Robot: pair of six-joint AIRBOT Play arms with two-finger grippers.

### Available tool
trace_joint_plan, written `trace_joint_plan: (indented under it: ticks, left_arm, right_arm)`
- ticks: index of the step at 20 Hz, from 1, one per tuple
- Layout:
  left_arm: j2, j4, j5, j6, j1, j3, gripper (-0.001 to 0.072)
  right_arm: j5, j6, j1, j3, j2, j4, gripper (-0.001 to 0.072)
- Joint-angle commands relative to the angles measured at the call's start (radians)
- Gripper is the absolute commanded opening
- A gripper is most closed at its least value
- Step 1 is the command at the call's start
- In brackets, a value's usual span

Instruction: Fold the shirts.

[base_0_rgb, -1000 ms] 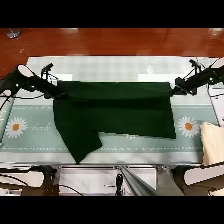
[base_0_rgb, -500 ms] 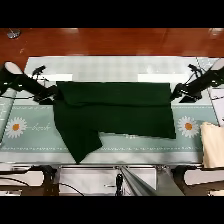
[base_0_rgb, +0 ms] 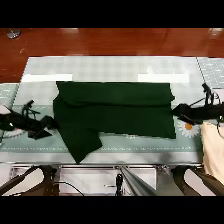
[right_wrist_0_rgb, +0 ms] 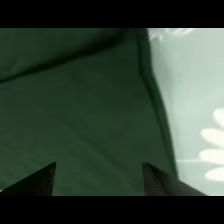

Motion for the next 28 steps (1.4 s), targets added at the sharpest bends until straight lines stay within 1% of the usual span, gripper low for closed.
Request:
trace_joint_plan:
  ticks: [1, 2, 4, 5, 7, 8, 10, 11, 12, 13, 15, 17, 20, 23, 25, 28]
  left_arm:
    - [0.046, -0.251, 0.112, 0.153, 0.016, -0.181, 0.0705]
    - [0.045, -0.330, 0.129, 0.216, 0.004, -0.202, 0.0705]
    - [0.040, -0.417, 0.151, 0.291, -0.057, -0.228, 0.0704]
    - [0.033, -0.421, 0.150, 0.305, -0.105, -0.230, 0.0705]
    - [0.024, -0.417, 0.138, 0.338, -0.199, -0.230, 0.0704]
    - [0.024, -0.417, 0.126, 0.350, -0.224, -0.230, 0.0702]
    - [0.024, -0.407, 0.080, 0.375, -0.224, -0.228, 0.0691]
    - [0.024, -0.384, 0.061, 0.375, -0.218, -0.224, 0.0546]
    - [0.024, -0.357, 0.041, 0.375, -0.207, -0.216, 0.0223]
    - [0.025, -0.348, 0.024, 0.378, -0.195, -0.211, 0.0030]
    - [0.026, -0.348, 0.019, 0.379, -0.177, -0.200, 0.0023]
    - [0.026, -0.350, 0.020, 0.378, -0.176, -0.187, 0.0023]
    - [0.026, -0.350, 0.022, 0.373, -0.177, -0.166, 0.0023]
    - [0.026, -0.351, 0.022, 0.370, -0.177, -0.159, 0.0023]
    - [0.026, -0.351, 0.022, 0.370, -0.177, -0.159, 0.0023]
    - [0.026, -0.351, 0.023, 0.370, -0.177, -0.159, 0.0023]
  right_arm:
    - [-0.033, -0.032, -0.007, -0.158, 0.111, 0.082, 0.0619]
    - [-0.029, -0.032, -0.007, -0.166, 0.111, 0.082, 0.0619]
    - [-0.031, -0.027, -0.008, -0.167, 0.112, 0.088, 0.0619]
    - [-0.045, -0.024, -0.008, -0.167, 0.112, 0.086, 0.0619]
    - [-0.068, 0.022, -0.045, -0.158, 0.112, 0.032, 0.0619]
    - [-0.056, 0.042, -0.087, -0.153, 0.112, -0.005, 0.0619]
    - [0.025, 0.048, -0.183, -0.152, 0.112, -0.106, 0.0620]
    - [0.070, 0.070, -0.218, -0.152, 0.112, -0.178, 0.0619]
    - [0.093, 0.127, -0.225, -0.153, 0.112, -0.234, 0.0619]
    - [0.115, 0.145, -0.225, -0.160, 0.112, -0.249, 0.0620]
    - [0.170, 0.145, -0.225, -0.183, 0.112, -0.241, 0.0619]
    - [0.170, 0.145, -0.208, -0.211, 0.111, -0.214, 0.0620]
    - [0.161, 0.143, -0.129, -0.229, 0.070, -0.216, 0.0619]
    - [0.064, 0.142, -0.080, -0.223, 0.024, -0.180, 0.0619]
    - [0.004, 0.135, -0.080, -0.208, -0.005, -0.108, 0.0619]
    - [-0.040, 0.082, -0.080, -0.192, -0.049, 0.031, 0.0616]
